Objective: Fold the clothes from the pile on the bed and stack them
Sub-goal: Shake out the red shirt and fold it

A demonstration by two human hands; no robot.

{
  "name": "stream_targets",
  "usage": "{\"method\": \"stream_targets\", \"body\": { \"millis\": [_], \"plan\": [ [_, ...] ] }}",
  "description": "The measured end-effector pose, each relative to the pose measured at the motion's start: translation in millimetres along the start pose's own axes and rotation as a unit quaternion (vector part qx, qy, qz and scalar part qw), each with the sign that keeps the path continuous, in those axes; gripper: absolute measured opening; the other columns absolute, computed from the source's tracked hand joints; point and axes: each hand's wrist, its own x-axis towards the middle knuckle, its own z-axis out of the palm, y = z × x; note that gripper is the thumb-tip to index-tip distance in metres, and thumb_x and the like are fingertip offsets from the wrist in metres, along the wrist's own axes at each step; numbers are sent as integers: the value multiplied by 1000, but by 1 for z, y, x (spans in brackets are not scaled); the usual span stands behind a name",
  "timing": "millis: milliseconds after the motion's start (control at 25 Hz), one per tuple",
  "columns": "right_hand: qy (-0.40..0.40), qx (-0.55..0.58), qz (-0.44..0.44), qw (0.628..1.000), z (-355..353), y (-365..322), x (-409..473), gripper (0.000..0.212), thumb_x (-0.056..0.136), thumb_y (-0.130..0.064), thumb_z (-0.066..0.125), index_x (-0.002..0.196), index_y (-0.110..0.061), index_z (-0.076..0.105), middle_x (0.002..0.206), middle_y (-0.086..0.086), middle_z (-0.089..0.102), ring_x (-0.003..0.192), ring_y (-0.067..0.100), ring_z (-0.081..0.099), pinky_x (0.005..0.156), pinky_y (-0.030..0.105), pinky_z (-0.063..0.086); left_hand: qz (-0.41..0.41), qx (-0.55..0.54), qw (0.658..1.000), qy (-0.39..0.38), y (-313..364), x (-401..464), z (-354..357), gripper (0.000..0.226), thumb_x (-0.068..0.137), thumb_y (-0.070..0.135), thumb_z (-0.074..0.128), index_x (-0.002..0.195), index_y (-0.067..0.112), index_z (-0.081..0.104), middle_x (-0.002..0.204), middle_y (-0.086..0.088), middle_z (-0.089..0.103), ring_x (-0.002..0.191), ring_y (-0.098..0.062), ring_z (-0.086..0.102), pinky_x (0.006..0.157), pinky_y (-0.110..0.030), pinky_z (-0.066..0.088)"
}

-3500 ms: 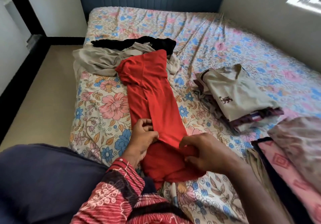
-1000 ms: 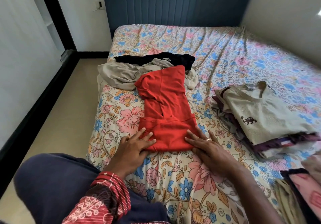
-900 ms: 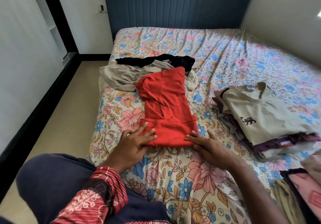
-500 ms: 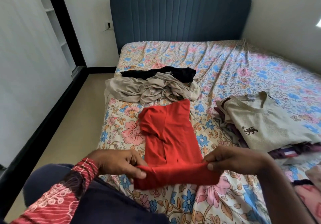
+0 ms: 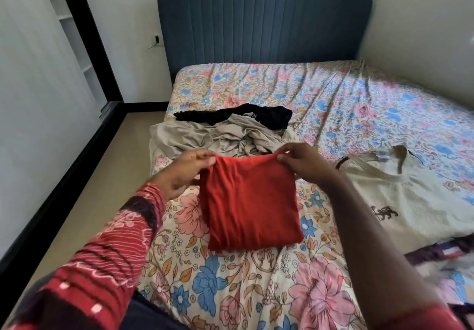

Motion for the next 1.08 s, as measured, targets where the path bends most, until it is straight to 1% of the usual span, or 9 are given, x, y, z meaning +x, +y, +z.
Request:
{"method": "stream_targets", "body": {
  "millis": [120,240,360,520,640,720,840,960,1080],
  "plan": [
    [131,-107,130,977,29,26,10,44,95,-39,69,129,-12,64,123,12,71,111,29,67,93,39,52,7,140,965,220,-30,18,20,38,88,38,77,117,19,61,119,-4,64,105,-22,61,85,-34,53],
    [162,-85,196,963,56,42,-28,44,95,-48,67,114,-8,71,103,11,75,96,28,70,85,35,55,6,192,958,215,-69,4,41,51,79,51,81,114,24,56,113,5,60,98,-16,60,78,-31,51],
    [67,-79,240,965,75,44,-39,46,94,-60,64,94,-14,66,82,-3,65,74,14,64,64,30,53,13,280,938,203,-101,-2,56,66,78,59,78,129,25,54,124,3,57,113,-19,56,93,-40,53],
    [10,158,242,957,78,31,-32,42,83,-41,83,109,-13,66,99,5,75,89,23,75,83,42,63,33,302,922,238,-112,-7,69,74,84,56,73,144,25,44,141,-2,51,128,-23,47,105,-50,46],
    [-23,356,250,900,75,33,-35,55,78,-24,88,123,-7,62,110,15,77,99,32,76,93,54,60,80,385,878,273,-100,-11,76,69,84,50,75,142,27,48,145,-3,42,134,-23,37,108,-45,38],
    [-8,397,243,885,68,37,-38,69,70,-26,91,129,-6,60,115,17,75,105,35,74,96,56,58,111,435,862,235,-86,-15,85,57,89,49,70,139,31,51,146,2,42,136,-19,32,109,-42,31],
    [26,337,195,921,38,17,-35,53,80,-22,85,126,-5,64,110,17,76,99,34,75,93,53,60,123,418,889,142,-61,-16,98,52,97,49,58,146,36,45,150,10,43,138,-13,30,110,-41,21],
    [62,73,114,989,-4,-25,-25,11,96,-20,71,104,-13,73,94,11,77,86,29,75,84,44,62,110,342,931,63,-42,-5,108,53,97,50,59,147,40,44,144,11,47,136,-11,34,117,-46,18],
    [92,-165,37,981,-16,-74,-25,18,95,-22,65,109,-20,75,101,8,75,96,29,70,86,40,56,84,88,993,-11,-29,-3,113,35,100,46,57,136,43,57,135,11,61,133,-15,53,114,-47,40]
  ]
}}
